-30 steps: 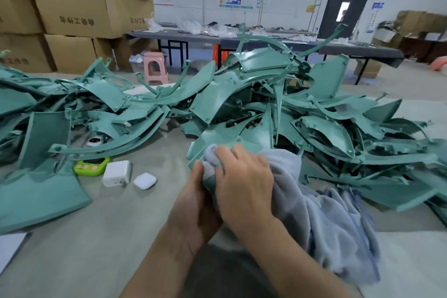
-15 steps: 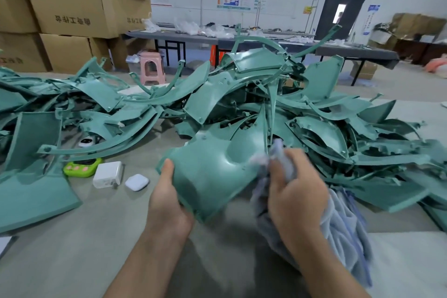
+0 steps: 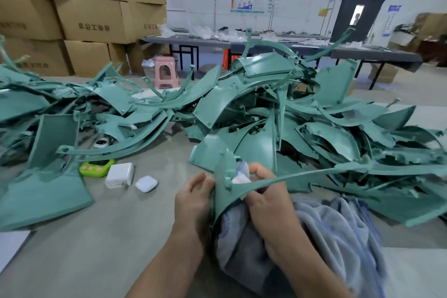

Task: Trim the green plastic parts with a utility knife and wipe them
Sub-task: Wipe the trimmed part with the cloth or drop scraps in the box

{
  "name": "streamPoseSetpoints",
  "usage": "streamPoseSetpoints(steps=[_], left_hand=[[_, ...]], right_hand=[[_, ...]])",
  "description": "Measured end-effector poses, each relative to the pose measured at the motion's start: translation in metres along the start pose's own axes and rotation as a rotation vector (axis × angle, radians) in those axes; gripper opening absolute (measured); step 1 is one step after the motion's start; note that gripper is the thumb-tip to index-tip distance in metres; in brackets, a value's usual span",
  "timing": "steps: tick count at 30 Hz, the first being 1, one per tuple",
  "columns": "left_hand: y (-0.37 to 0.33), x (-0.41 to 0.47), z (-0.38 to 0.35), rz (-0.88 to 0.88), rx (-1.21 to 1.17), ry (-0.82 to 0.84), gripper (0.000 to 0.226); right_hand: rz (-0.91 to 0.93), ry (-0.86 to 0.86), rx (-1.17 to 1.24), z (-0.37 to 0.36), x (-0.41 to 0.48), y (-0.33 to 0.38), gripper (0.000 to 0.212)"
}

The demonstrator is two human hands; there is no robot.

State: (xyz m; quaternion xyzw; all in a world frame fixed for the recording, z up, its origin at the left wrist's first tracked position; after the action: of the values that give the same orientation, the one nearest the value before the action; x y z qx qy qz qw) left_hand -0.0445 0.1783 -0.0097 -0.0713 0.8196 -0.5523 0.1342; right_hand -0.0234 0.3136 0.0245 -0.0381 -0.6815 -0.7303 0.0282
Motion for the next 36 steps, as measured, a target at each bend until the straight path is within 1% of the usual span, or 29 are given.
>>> streamPoseSetpoints(steps=[1,2,3,4,6,7,8,10,11,12,13,14,15,16,19,21,23,25,26,27,28,29,30,31,32,33,34,35,36], left_hand=[[0.000,-0.002,0.004,-0.081,0.055,-0.030,0.019],[-0.001,-0.004,0.006,-0.155,0.116,-0.017,0.019],[-0.001,-0.007,0.007,-0.226,0.169,0.019,0.030],[0.000,-0.010,0.008,-0.239,0.167,0.072,0.036],[0.002,-0.009,0.007,-0.169,0.080,0.125,0.039],[0.003,-0.008,0.008,-0.099,0.011,0.131,0.041],[0.003,-0.007,0.006,-0.025,-0.091,0.167,0.048],[0.000,-0.008,-0.006,0.098,-0.292,0.348,0.064],[-0.002,-0.013,-0.011,0.141,-0.340,0.431,0.070],[-0.002,-0.016,-0.013,0.179,-0.374,0.469,0.073],[0.000,-0.016,-0.012,0.202,-0.382,0.489,0.073],[0.004,-0.016,-0.011,0.245,-0.424,0.535,0.070],[0.005,-0.014,-0.007,0.250,-0.422,0.540,0.063],[0.007,-0.009,-0.003,0.307,-0.465,0.554,0.056],[-0.003,-0.004,0.002,0.208,-0.399,0.565,0.045],[-0.005,-0.003,0.004,0.169,-0.383,0.545,0.052],[-0.003,0.005,0.009,0.158,-0.406,0.473,0.047],[0.000,0.015,0.014,0.149,-0.421,0.401,0.049],[-0.001,0.019,0.015,0.115,-0.393,0.320,0.045],[-0.003,0.017,0.016,0.092,-0.395,0.303,0.035],[-0.004,0.015,0.014,0.105,-0.410,0.315,0.035],[-0.003,0.013,0.009,0.137,-0.411,0.347,0.054],[-0.004,0.008,0.004,0.145,-0.370,0.365,0.065],[-0.004,0.006,0.001,0.121,-0.350,0.358,0.059],[-0.007,0.004,-0.001,0.100,-0.323,0.361,0.047],[-0.006,0.003,0.001,0.095,-0.346,0.369,0.050],[-0.006,0.002,0.002,0.124,-0.366,0.357,0.064],[-0.006,-0.001,0.004,0.177,-0.402,0.394,0.074],[-0.008,-0.005,0.005,0.205,-0.400,0.447,0.082]], right_hand=[[-0.055,0.035,0.071,-0.007,-0.001,-0.003,0.012],[-0.089,0.045,0.101,-0.012,-0.002,-0.006,0.011],[-0.100,0.030,0.104,-0.016,-0.001,-0.008,0.013],[-0.094,-0.002,0.086,-0.017,0.000,-0.010,0.014],[-0.051,-0.075,-0.028,-0.014,0.004,-0.009,0.015],[-0.027,-0.120,-0.110,-0.011,0.007,-0.009,0.015],[-0.012,-0.197,-0.193,-0.005,0.009,-0.010,0.016],[0.007,-0.427,-0.318,0.006,0.009,-0.008,0.015],[0.025,-0.522,-0.374,0.008,0.007,-0.006,0.014],[0.055,-0.567,-0.446,0.007,0.004,-0.005,0.011],[0.088,-0.563,-0.511,0.005,0.002,-0.003,0.009],[0.122,-0.526,-0.548,0.001,0.000,-0.003,0.010],[0.146,-0.454,-0.569,-0.002,-0.001,-0.003,0.015],[0.165,-0.366,-0.611,-0.005,-0.003,-0.003,0.021],[0.228,-0.099,-0.789,-0.013,-0.013,-0.004,0.053],[0.243,0.021,-0.777,-0.013,-0.020,0.001,0.064],[0.331,0.121,-0.746,-0.015,-0.026,0.006,0.058],[0.408,0.277,-0.764,-0.022,-0.032,0.009,0.048],[0.420,0.336,-0.783,-0.024,-0.033,0.009,0.046],[0.412,0.355,-0.789,-0.023,-0.033,0.008,0.045],[0.394,0.323,-0.765,-0.019,-0.030,0.008,0.044],[0.380,0.238,-0.736,-0.013,-0.027,0.007,0.040],[0.366,0.110,-0.729,-0.004,-0.023,0.006,0.033],[0.345,-0.035,-0.761,0.004,-0.020,0.007,0.024],[0.301,-0.168,-0.811,0.011,-0.017,0.006,0.018],[0.238,-0.287,-0.850,0.017,-0.014,0.005,0.017],[0.183,-0.371,-0.874,0.019,-0.013,0.003,0.015],[0.153,-0.414,-0.905,0.019,-0.013,0.001,0.013],[0.146,-0.408,-0.945,0.015,-0.014,0.000,0.012]])
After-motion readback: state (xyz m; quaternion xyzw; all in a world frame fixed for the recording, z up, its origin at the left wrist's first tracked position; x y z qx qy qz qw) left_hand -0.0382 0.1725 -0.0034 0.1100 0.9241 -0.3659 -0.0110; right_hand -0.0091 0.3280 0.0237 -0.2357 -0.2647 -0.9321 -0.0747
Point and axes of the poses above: each hand's wrist, its own x-axis towards the middle knuckle, its own z-axis out of the back of the hand, y = z × x, the point moved 3 cm from there along x, towards the middle knuckle, and after that the axes turned 8 degrees about -z, right-handed, at the moved point
